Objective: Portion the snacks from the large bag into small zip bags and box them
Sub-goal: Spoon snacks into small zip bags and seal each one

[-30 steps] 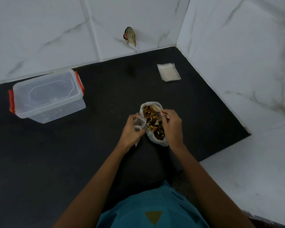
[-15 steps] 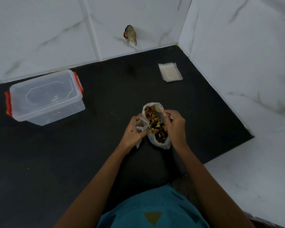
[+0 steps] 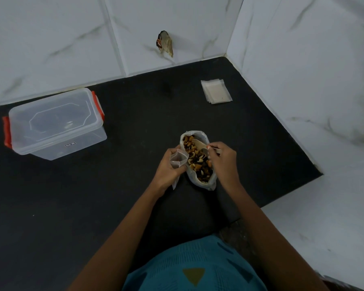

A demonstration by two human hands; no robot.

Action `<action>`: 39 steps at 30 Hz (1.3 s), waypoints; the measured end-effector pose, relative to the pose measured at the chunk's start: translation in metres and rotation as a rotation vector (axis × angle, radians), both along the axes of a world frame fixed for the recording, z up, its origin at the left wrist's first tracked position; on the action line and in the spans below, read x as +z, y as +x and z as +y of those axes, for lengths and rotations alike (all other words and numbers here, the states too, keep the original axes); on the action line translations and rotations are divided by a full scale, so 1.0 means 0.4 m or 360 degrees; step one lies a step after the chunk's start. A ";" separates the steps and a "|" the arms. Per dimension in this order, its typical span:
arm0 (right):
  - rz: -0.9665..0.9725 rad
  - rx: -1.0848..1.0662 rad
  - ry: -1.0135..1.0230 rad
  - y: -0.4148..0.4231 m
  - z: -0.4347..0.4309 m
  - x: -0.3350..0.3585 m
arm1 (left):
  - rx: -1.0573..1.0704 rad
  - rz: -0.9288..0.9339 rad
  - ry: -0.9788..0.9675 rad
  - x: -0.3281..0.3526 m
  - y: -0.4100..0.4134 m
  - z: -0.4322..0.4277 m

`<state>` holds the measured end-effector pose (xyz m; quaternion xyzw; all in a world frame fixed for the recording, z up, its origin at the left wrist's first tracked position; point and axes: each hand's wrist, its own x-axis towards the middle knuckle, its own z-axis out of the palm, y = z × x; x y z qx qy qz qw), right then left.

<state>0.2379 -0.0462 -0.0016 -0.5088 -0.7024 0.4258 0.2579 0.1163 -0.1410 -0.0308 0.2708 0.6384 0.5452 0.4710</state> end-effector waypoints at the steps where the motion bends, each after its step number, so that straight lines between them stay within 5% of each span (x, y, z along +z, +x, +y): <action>1: 0.0004 -0.0032 -0.0051 -0.002 0.003 0.002 | -0.0001 -0.0003 -0.0001 0.002 0.001 -0.001; 15: 0.0343 -0.0421 -0.0762 0.011 0.026 0.020 | -0.0017 -0.0035 -0.0031 0.000 0.000 0.001; 39: 0.0810 -0.0644 -0.1170 0.035 -0.012 0.038 | -0.0193 0.0167 -0.0144 0.011 0.005 -0.014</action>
